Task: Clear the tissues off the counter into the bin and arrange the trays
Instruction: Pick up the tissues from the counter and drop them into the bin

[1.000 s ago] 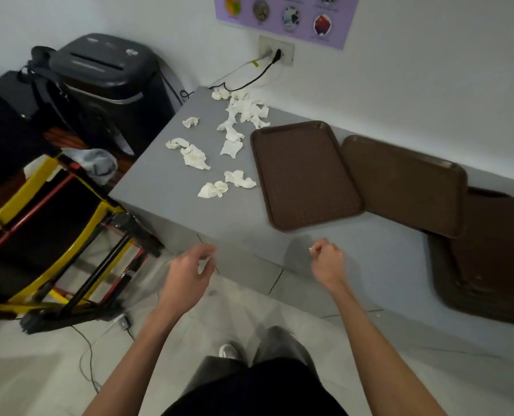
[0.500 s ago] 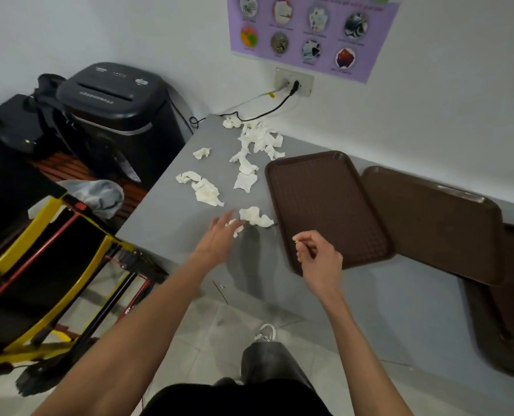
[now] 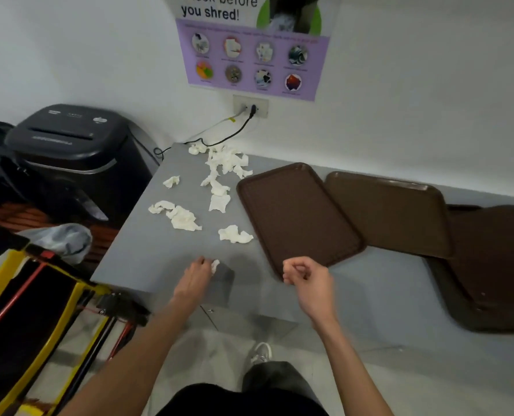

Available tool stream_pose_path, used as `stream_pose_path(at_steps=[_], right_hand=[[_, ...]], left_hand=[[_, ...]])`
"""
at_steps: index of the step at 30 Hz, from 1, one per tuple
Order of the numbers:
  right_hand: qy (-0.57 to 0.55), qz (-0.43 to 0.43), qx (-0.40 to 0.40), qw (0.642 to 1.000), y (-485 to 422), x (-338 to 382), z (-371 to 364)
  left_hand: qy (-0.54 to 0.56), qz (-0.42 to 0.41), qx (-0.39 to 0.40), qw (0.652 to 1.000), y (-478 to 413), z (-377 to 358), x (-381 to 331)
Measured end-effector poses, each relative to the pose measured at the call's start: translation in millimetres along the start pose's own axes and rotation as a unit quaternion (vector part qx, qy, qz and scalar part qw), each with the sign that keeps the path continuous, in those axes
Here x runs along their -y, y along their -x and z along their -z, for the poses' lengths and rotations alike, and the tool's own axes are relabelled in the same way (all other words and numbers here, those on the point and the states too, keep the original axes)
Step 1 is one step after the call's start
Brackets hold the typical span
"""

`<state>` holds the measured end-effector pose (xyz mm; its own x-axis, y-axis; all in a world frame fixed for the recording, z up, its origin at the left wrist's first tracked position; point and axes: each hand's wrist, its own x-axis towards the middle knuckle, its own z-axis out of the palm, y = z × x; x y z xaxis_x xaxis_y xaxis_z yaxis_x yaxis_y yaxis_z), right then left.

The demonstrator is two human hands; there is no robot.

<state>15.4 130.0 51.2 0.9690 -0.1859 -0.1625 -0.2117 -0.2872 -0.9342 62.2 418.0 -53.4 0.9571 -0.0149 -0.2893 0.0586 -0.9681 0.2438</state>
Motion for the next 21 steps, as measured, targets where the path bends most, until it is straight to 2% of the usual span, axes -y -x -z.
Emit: stream_pose_path(at_steps=[2, 3, 6, 9, 12, 14, 17, 21], right_hand=[[-0.029, -0.010, -0.028, 0.999, 22, -5, 9], [-0.047, -0.016, -0.044, 0.998, 35, -7, 14], [-0.102, -0.030, -0.093, 0.990, 79, -14, 29], [-0.132, -0.033, -0.128, 0.982, 124, -23, 47], [-0.170, -0.035, -0.176, 0.969, 164, -35, 72], [-0.205, -0.041, -0.208, 0.956, 189, -42, 93], [-0.241, -0.044, -0.257, 0.935, 217, -54, 129], [-0.276, -0.039, -0.324, 0.904, 247, -70, 179]], left_hand=[[0.019, 0.001, 0.004, 1.000, 8, -4, 2], [0.067, -0.001, -0.007, 0.998, 9, -6, 5], [0.097, 0.034, -0.068, 0.992, -12, -28, 28], [0.076, 0.036, -0.001, 0.996, -10, -19, 22], [0.047, 0.024, -0.001, 0.999, 5, -2, 4], [0.054, 0.017, -0.010, 0.998, 19, -2, -12], [0.125, -0.007, -0.016, 0.992, 44, -5, -54], [0.253, -0.098, -0.018, 0.962, 101, -6, -147]])
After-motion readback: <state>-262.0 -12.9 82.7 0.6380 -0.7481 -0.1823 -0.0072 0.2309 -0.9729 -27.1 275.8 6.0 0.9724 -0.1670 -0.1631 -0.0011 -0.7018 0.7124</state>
